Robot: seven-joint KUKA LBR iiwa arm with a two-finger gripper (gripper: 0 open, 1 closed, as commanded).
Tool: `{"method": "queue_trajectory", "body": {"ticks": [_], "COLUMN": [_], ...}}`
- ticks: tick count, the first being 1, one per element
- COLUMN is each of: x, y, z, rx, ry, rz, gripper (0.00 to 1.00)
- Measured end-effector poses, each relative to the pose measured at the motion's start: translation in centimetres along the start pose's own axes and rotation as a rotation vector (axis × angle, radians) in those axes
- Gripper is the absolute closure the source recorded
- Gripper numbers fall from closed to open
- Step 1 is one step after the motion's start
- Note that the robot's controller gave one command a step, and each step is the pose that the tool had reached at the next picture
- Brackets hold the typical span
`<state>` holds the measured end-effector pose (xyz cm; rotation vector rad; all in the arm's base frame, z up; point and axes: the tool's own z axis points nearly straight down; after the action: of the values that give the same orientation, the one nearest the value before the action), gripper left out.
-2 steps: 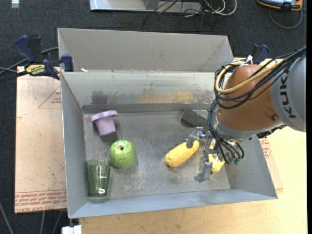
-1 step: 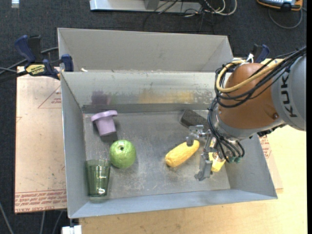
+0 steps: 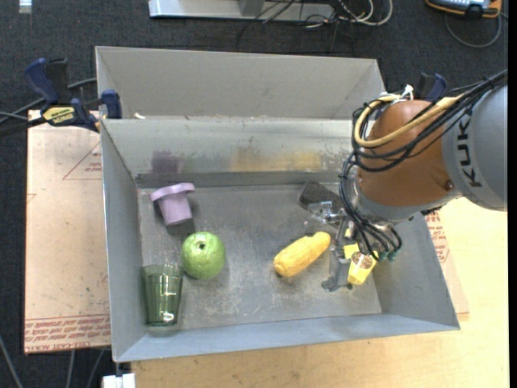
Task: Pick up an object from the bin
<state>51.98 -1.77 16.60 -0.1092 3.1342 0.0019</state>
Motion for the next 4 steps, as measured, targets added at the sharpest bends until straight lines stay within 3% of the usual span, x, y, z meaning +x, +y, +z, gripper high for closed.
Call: {"method": "queue_trajectory", "body": {"ticks": [1, 2, 3, 4], "x": [-1.8, -0.7, -0.7, 0.8], "y": [-0.4, -0.7, -0.7, 1.8], "z": [4.3, 9.5, 9.5, -0.1], "rx": [0.0, -0.001, -0.001, -0.003], "ry": [0.002, 0.0, 0.0, -0.002], "rz": [-0.102, -0.107, -0.107, -0.093], "gripper": [0.0, 1.0, 1.0, 1.0]}}
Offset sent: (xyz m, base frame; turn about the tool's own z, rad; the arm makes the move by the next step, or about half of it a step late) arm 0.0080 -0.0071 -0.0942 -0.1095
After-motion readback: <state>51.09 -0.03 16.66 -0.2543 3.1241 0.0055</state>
